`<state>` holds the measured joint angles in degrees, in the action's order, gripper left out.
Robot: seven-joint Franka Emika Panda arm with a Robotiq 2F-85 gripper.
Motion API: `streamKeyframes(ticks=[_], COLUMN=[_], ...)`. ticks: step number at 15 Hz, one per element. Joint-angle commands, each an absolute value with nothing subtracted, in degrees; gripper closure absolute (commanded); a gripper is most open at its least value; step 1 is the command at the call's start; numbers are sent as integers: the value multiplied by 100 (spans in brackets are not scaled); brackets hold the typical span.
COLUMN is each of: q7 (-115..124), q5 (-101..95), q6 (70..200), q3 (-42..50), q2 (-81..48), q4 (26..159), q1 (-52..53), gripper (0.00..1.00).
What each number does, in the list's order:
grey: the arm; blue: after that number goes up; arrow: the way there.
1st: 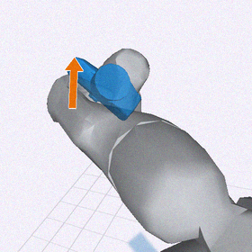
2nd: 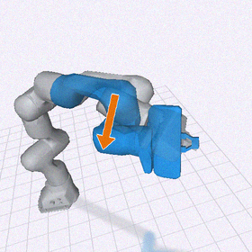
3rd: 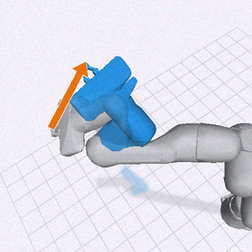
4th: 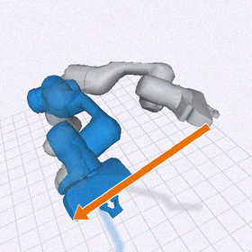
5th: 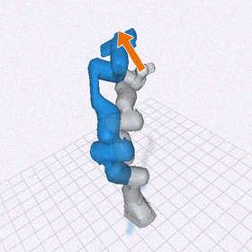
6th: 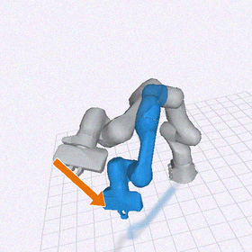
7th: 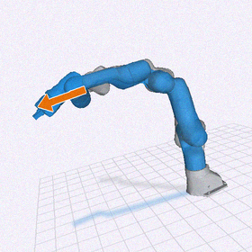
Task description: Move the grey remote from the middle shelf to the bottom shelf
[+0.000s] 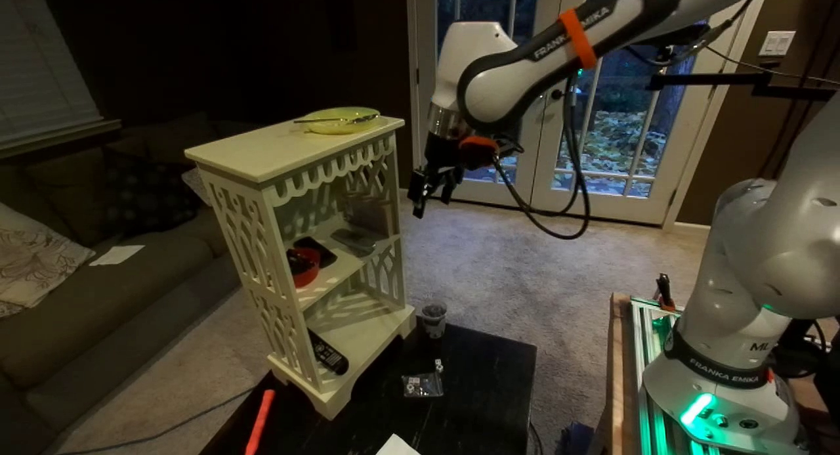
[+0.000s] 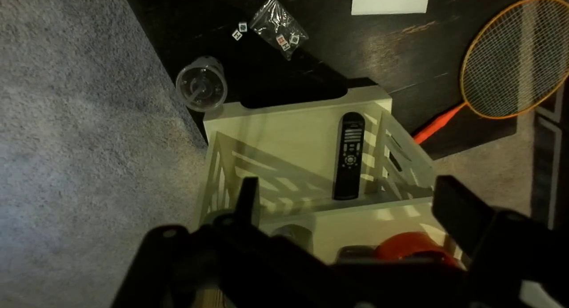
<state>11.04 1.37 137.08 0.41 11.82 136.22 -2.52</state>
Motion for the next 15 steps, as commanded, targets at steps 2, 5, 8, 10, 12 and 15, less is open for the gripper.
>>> streamKeyframes(ticks=[2, 5, 8, 10, 12, 15], q7=[1336, 1338, 1409, 1595, 2055, 3433], q5=[119, 122, 37, -216, -825, -2217], q6=[13659, 13702, 14200, 14960, 15679, 16398], q3=[25, 39, 48, 54, 128, 554], q2=[469, 126, 104, -211, -591, -1169], q4=[13151, 12983, 13027, 12961, 12857, 12581], q1=[-215, -185, -204, -221, -219, -95], gripper=[0, 0, 0, 0, 0, 0])
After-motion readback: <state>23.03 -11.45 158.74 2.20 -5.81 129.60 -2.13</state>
